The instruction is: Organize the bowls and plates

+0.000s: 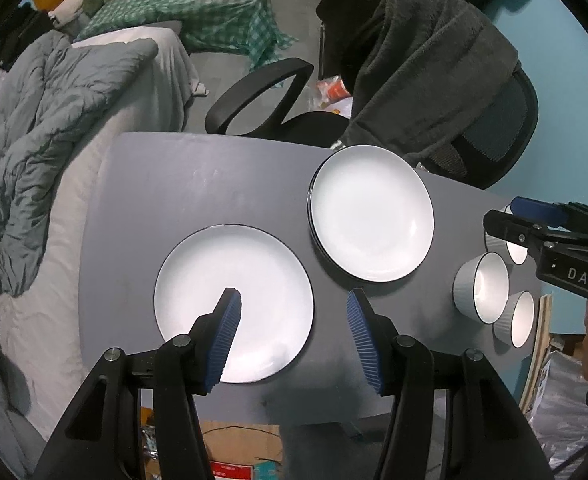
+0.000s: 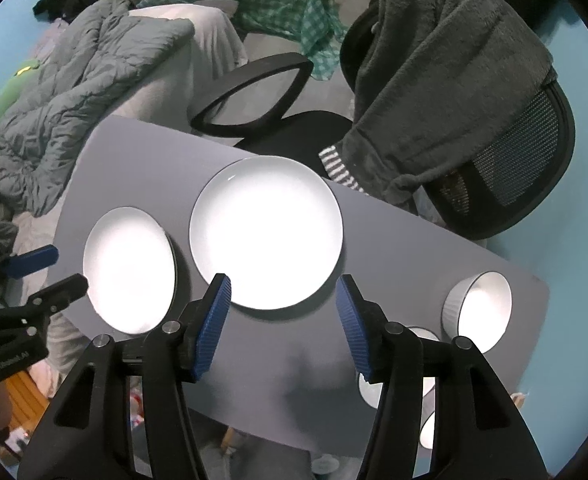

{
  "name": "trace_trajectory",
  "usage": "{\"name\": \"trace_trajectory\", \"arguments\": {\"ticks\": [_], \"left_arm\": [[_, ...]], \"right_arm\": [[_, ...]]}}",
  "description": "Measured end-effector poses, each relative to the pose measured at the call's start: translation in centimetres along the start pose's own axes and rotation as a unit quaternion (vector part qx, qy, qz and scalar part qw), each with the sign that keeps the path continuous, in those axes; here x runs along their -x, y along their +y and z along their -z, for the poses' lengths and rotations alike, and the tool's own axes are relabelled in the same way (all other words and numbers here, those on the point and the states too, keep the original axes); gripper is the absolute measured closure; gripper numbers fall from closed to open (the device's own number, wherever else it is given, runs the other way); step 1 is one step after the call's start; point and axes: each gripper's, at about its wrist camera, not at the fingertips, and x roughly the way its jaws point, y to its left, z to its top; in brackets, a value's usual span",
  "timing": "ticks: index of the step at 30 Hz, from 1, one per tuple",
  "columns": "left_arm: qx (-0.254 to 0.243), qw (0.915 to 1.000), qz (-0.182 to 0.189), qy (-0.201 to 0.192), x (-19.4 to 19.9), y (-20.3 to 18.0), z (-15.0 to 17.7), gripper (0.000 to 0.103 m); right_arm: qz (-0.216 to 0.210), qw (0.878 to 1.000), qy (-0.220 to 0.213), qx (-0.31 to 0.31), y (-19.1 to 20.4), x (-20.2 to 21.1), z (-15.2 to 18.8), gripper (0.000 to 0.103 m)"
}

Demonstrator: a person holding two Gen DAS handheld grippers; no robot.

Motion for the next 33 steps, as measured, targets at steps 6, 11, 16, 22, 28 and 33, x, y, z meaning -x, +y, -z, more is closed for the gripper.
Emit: {"name": "trace_trajectory", "arguments": {"ticks": [6, 11, 16, 22, 28, 33], "left_arm": [[0.012, 0.9996, 0.014, -0.021, 1.3, 1.5, 1.2, 0.045], [0.023, 0.9993, 0.014, -0.026, 1.5, 3.1, 2.1, 0.042], [0.033, 0.9991, 0.013, -0.023, 1.1, 4.9, 2.7, 0.042], [0.04, 0.999, 0.005, -0.02, -0.1, 7.2, 3.4, 0.042], [0.035, 0.9994, -0.001, -0.006, -2.2, 9.7, 3.9, 0.042], [0.029, 0.9996, -0.003, 0.002, -3.8, 11.6, 3.9, 0.042]], "right_arm": [[0.011, 1.0, -0.011, 0.011, 1.3, 0.6, 0.7, 0.049], [0.004, 1.0, -0.009, 0.009, 2.1, 0.6, 1.5, 0.045], [-0.013, 1.0, 0.005, -0.006, 3.0, -0.1, 2.5, 0.045], [-0.042, 0.999, 0.01, -0.025, 3.9, -1.3, 3.7, 0.045], [-0.069, 0.996, 0.029, -0.046, 5.0, -4.4, 4.5, 0.045], [-0.087, 0.994, 0.037, -0.05, 5.8, -6.3, 4.7, 0.045]]}}
